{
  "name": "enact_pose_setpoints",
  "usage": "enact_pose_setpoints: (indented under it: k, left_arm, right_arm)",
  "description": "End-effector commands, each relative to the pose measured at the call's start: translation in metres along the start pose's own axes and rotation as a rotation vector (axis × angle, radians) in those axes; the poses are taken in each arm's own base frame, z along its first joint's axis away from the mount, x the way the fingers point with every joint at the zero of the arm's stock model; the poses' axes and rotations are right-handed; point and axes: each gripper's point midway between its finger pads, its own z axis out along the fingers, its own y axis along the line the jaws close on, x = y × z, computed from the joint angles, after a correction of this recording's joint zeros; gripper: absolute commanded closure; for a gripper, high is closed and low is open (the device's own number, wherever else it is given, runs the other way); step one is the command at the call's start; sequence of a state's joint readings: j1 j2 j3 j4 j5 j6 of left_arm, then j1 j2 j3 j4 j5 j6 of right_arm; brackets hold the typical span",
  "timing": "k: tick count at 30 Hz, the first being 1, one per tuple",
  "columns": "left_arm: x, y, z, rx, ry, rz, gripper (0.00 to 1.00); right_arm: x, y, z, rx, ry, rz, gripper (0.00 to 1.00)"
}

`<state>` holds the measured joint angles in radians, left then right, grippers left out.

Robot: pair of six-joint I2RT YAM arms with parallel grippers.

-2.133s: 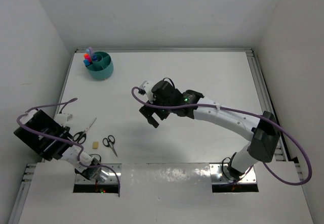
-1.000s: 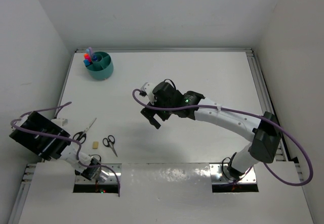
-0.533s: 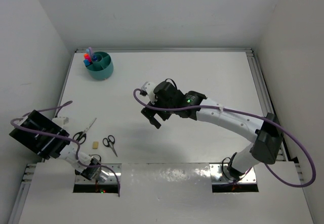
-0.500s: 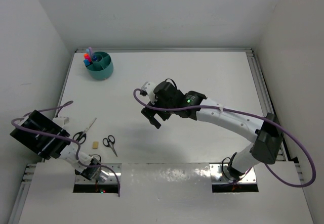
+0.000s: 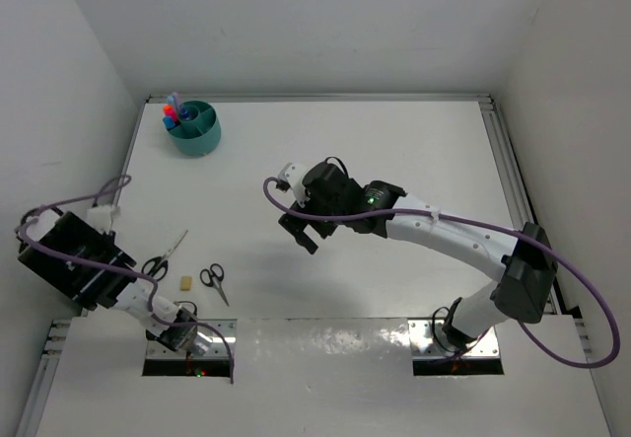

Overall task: Sort the stationery into containers
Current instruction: Pick up the stationery from the corner of the board, then place the stationery in the storage box.

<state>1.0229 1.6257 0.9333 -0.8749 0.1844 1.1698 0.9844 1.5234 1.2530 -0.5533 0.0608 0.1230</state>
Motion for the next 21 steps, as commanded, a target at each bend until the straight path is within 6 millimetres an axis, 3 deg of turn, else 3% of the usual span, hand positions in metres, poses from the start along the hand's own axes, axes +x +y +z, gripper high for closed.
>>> enact_pose_setpoints:
  k: [1,2,4,5,7,8,9,11,12,16,18,21]
  left_arm:
    - [-0.077,0.019,-0.053,-0.040,-0.279,0.111,1.00]
    - [-0.105,0.014,-0.078,-0.022,-0.343,0.180,1.00]
    - [-0.142,-0.001,-0.098,0.018,-0.398,0.315,1.00]
    - [-0.167,-0.006,-0.119,0.027,-0.447,0.371,1.00]
    - [-0.206,-0.036,-0.127,0.072,-0.484,0.525,1.00]
    - [-0.227,-0.040,-0.139,0.044,-0.507,0.580,1.00]
    - [-0.249,-0.063,-0.130,0.080,-0.501,0.660,1.00]
    - [-0.278,-0.078,-0.127,0.062,-0.511,0.756,1.00]
    - [-0.301,-0.095,-0.124,0.072,-0.523,0.837,1.00]
    - [-0.362,-0.115,-0.122,0.090,-0.665,1.000,1.00]
    - [-0.386,-0.120,-0.130,0.078,-0.730,1.065,1.00]
    - [-0.406,-0.132,-0.116,0.084,-0.723,1.149,1.00]
  right_arm:
    - [-0.014,-0.001,-0.007,0.007,-0.064,-0.026,0.01]
    - [-0.014,-0.001,-0.007,0.005,-0.063,-0.034,0.01]
    - [-0.012,-0.005,-0.006,0.007,-0.058,-0.039,0.01]
    - [-0.011,-0.008,-0.006,0.012,-0.056,-0.038,0.01]
    - [-0.008,-0.014,-0.005,0.019,-0.055,-0.038,0.01]
    - [-0.007,-0.019,-0.004,0.026,-0.056,-0.031,0.01]
    - [-0.005,-0.022,-0.003,0.026,-0.058,-0.023,0.01]
    - [-0.003,-0.029,-0.002,0.029,-0.060,-0.004,0.01]
    - [-0.002,-0.031,-0.001,0.028,-0.062,0.005,0.01]
    - [0.008,-0.042,0.006,0.030,-0.035,0.034,0.01]
    - [0.011,-0.040,0.011,0.006,-0.027,0.046,0.01]
    - [0.017,-0.044,0.019,0.003,-0.002,0.067,0.01]
